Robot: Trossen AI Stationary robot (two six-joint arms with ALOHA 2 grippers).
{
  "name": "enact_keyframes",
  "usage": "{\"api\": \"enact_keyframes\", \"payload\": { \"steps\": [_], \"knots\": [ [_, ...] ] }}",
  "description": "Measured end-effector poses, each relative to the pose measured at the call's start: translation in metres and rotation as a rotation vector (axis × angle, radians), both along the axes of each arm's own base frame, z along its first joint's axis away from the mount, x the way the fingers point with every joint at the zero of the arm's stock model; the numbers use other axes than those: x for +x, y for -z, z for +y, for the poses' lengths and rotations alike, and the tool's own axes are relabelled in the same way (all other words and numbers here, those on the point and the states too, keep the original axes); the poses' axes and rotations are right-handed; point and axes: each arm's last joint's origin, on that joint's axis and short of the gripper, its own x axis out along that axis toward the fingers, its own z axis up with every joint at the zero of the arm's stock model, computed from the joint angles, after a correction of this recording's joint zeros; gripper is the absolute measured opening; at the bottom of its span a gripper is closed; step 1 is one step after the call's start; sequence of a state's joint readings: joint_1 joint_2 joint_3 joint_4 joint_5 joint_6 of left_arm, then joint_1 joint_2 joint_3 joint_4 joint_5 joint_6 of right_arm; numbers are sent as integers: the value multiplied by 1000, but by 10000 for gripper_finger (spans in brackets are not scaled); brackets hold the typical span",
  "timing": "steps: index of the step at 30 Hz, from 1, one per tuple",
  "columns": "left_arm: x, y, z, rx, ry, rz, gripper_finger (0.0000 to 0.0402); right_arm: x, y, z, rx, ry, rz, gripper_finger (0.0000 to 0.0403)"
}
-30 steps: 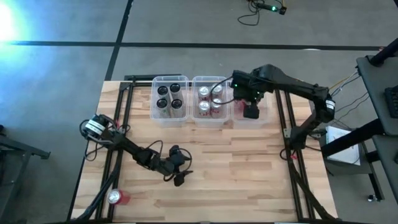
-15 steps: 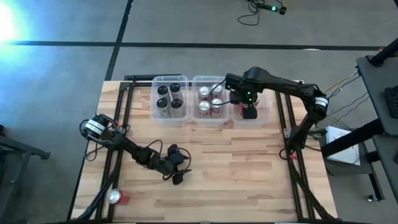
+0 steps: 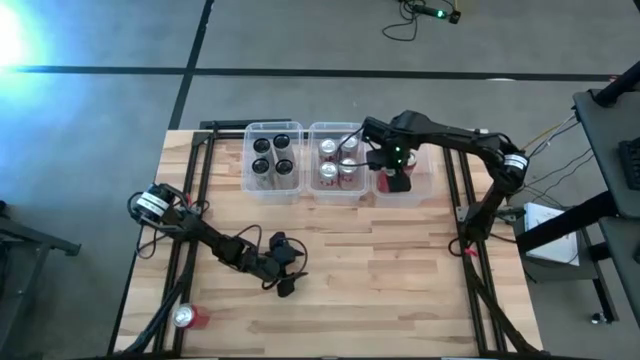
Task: Sort soda cans
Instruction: Put the right red soda can into the right transparent bin
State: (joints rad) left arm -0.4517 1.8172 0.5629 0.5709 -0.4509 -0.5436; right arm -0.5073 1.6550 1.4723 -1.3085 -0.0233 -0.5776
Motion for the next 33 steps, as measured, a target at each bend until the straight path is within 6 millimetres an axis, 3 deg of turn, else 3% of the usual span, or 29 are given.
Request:
{"api": "enact_keyframes", "payload": {
  "steps": [24, 33],
  "knots": [
    [0, -3, 2, -51, -35, -6, 286, 7, 38, -20, 59, 20, 43, 305],
    [-1, -32, 4, -26, -9, -89, 286, 4, 31, -19, 20, 134, 55, 355]
  ]
}}
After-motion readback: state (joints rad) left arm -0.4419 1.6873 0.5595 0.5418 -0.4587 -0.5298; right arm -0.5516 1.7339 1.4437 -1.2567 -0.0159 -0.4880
